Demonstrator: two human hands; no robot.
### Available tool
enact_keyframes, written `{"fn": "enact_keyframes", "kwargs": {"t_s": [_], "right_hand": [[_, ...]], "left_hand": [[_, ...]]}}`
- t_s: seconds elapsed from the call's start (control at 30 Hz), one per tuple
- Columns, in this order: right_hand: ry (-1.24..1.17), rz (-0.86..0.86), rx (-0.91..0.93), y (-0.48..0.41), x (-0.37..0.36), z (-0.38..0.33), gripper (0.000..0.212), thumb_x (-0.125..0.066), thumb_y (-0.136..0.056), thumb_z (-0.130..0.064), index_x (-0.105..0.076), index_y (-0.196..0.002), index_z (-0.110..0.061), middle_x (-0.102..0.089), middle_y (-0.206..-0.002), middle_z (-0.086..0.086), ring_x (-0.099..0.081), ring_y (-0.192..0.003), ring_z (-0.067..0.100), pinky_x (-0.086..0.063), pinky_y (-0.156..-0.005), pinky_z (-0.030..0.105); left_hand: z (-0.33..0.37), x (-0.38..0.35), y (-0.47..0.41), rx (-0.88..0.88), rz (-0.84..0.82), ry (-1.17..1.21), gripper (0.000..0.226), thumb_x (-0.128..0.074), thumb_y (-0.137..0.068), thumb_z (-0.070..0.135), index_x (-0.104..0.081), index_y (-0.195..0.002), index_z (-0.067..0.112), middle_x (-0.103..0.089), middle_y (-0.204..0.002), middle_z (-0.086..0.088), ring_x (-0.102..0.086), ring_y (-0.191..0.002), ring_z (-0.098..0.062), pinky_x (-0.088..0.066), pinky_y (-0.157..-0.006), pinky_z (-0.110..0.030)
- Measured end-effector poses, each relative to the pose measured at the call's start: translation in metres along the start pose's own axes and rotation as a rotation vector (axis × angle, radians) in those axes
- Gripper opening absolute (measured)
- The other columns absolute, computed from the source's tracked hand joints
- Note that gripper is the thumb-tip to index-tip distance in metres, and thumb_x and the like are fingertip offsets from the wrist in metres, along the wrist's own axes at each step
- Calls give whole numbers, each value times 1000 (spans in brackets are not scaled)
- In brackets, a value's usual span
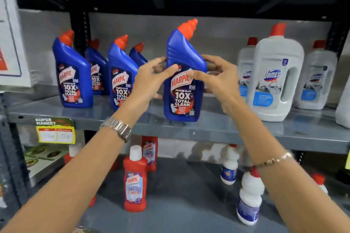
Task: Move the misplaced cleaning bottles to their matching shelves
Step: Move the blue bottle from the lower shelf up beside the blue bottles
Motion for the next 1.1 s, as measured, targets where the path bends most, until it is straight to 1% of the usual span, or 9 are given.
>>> {"fn": "enact_keyframes", "kwargs": {"t_s": [0.07, 0.2, 0.33, 0.5, 0.67, 0.83, 0.97, 1.03, 1.1], "right_hand": [[20, -2, -37, -17, -4, 13, 57, -82, -42, -47, -68, -96, -39, -74, -93, -4, -72, -83, 18, -59, -78, 51], [44, 0, -98, -36, -12, 42, 45, -83, -41, -44, -67, -83, -46, -73, -90, -4, -72, -82, 20, -60, -74, 52], [65, -2, -127, -42, -20, 60, 43, -81, -38, -49, -63, -78, -50, -72, -89, -5, -71, -84, 20, -59, -77, 51], [84, 7, -126, -45, -26, 66, 38, -78, -42, -52, -60, -76, -54, -69, -90, -9, -70, -86, 20, -58, -79, 53], [85, 14, -146, -43, -28, 68, 56, -80, -49, -46, -64, -102, -39, -70, -94, -5, -70, -88, 21, -58, -79, 52], [114, 26, -140, -39, -28, 68, 53, -81, -59, -43, -63, -109, -36, -70, -102, -3, -69, -90, 19, -58, -81, 51], [142, 40, -125, -37, -28, 66, 53, -79, -66, -40, -61, -115, -33, -67, -101, -6, -68, -93, 19, -58, -83, 50], [168, 37, -114, -34, -28, 64, 53, -77, -70, -40, -59, -118, -31, -65, -103, -6, -66, -94, 17, -57, -85, 48], [240, 38, -87, -31, -27, 59, 53, -74, -73, -44, -56, -121, -30, -66, -110, -5, -63, -95, 14, -54, -87, 44]], "left_hand": [[-11, -6, -19, 38, -18, 10, 38, -65, -82, 31, -57, -119, 24, -63, -105, 2, -62, -92, -10, -54, -47, -26], [-44, -17, -47, 113, -66, 31, 36, -65, -83, 29, -56, -118, 25, -62, -108, -4, -63, -101, -19, -58, -67, -42], [-65, -21, -59, 133, -84, 22, 42, -65, -83, 30, -53, -124, 26, -62, -103, 1, -64, -99, -21, -57, -64, -39], [-74, -17, -67, 142, -95, 10, 44, -63, -85, 30, -51, -127, 25, -62, -107, 0, -63, -101, -23, -58, -71, -44], [-75, -15, -68, 143, -100, -1, 46, -64, -84, 31, -50, -127, 25, -61, -105, 3, -63, -98, -20, -58, -75, -48], [-75, -14, -66, 136, -93, -12, 47, -63, -84, 31, -49, -128, 24, -61, -114, -5, -62, -101, -22, -58, -76, -49], [-74, -14, -63, 121, -64, -18, 45, -62, -84, 33, -50, -127, 25, -61, -110, -3, -62, -103, -22, -58, -78, -50], [-74, -13, -61, 89, -32, -30, 45, -62, -84, 36, -51, -126, 27, -63, -109, -3, -63, -101, -22, -58, -78, -52], [-76, -13, -59, 59, -9, -47, 48, -62, -81, 43, -50, -126, 31, -64, -115, -3, -64, -102, -21, -57, -79, -52]]}}
Point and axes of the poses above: each hand's wrist, its own y-axis away from the middle knuckle, its own x-axis out of the back of the hand, z = x × y, the point moved 10 cm from there along -y, towards the middle knuckle
